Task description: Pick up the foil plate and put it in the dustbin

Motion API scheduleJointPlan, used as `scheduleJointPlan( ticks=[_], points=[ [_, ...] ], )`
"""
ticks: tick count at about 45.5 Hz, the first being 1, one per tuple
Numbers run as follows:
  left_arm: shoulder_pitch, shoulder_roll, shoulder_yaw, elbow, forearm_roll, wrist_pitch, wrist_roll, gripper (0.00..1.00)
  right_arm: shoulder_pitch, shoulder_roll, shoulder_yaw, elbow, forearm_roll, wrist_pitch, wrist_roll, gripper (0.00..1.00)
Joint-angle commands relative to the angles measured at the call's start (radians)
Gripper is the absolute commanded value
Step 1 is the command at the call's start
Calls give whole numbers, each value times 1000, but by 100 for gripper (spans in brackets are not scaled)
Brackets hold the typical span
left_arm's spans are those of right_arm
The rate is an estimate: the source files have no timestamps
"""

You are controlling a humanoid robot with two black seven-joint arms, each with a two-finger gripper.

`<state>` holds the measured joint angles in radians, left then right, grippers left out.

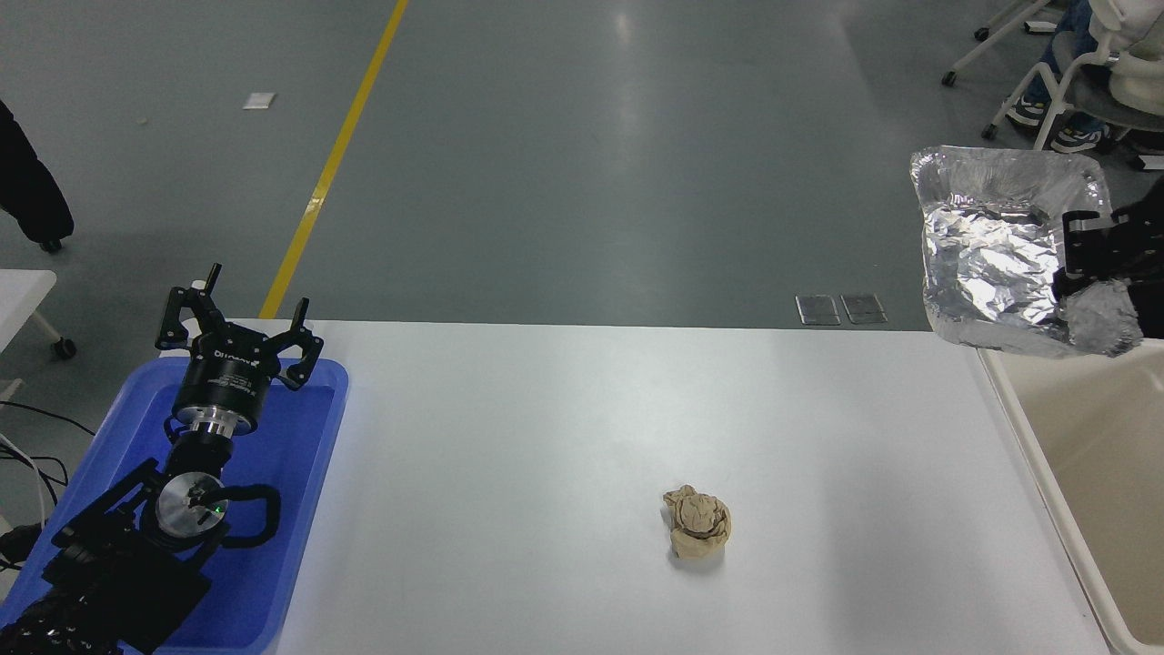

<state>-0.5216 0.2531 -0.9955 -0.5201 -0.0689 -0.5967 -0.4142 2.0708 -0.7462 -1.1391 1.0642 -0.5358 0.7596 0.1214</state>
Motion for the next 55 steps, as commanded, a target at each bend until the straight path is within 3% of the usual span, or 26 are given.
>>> scheduleJointPlan(
  ticks=[1,17,32,42,55],
  points=[
    [0,0,0,0,0,0,0,100,-86,-4,-5,-50,-1,-80,-2,0],
    [0,0,0,0,0,0,0,100,-445,-21,15,-383,25,-302,-2,0],
    [0,0,0,0,1,0,0,100,-770,13,100,-688,189,-420,-17,0],
    [0,0,0,0,0,0,0,100,-1018,36,334,-809,201,-568,-63,0],
    [0,0,0,0,1,0,0,100,-1247,128,533,-932,204,-703,-66,0]
  ],
)
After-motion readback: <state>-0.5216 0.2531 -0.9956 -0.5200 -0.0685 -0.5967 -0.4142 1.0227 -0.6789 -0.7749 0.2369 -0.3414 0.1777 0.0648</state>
